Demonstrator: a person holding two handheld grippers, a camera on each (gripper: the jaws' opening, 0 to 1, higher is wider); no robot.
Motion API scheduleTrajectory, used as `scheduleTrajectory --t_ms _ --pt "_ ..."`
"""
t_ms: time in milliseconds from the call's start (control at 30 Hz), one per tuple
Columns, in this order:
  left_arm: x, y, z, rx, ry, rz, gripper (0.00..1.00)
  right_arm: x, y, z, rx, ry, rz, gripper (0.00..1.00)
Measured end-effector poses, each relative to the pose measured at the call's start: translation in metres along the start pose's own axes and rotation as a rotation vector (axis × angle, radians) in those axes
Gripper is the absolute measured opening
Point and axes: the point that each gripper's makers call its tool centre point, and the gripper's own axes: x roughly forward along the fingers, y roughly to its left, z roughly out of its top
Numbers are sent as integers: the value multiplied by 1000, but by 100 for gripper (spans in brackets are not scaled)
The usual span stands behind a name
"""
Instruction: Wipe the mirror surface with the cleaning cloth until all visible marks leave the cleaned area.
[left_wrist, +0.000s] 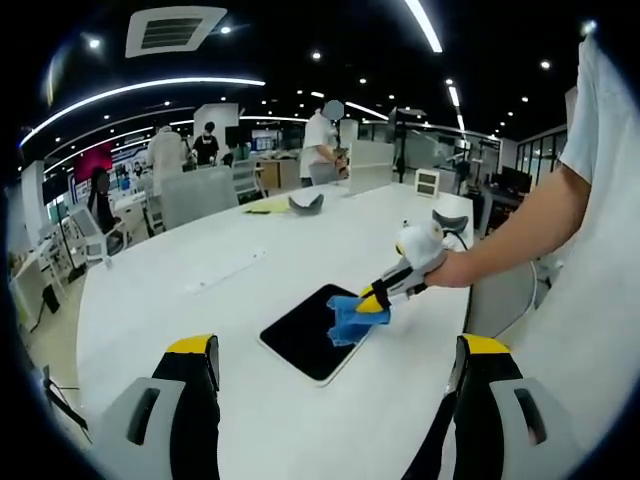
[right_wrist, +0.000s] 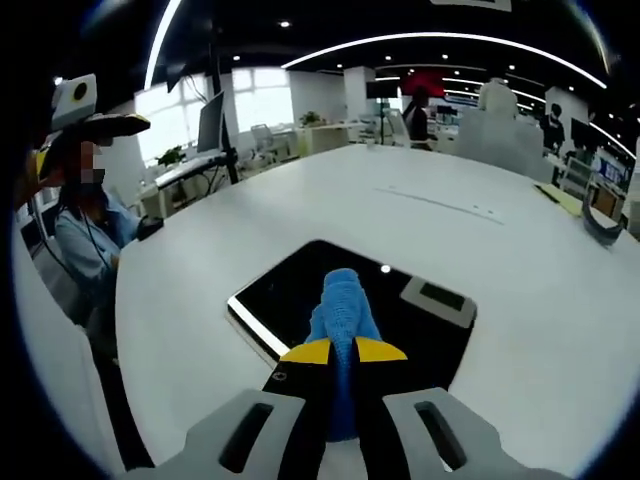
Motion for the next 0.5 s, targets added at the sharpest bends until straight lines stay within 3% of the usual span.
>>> scheduleTrajectory --t_ms 267,500 --pt "1 -2 0 3 1 -4 99 -15 -19 -18 21 20 -43 2" --pt "2 -5 2 8 0 -11 99 -27 -31 -21 44 8 -78 2"
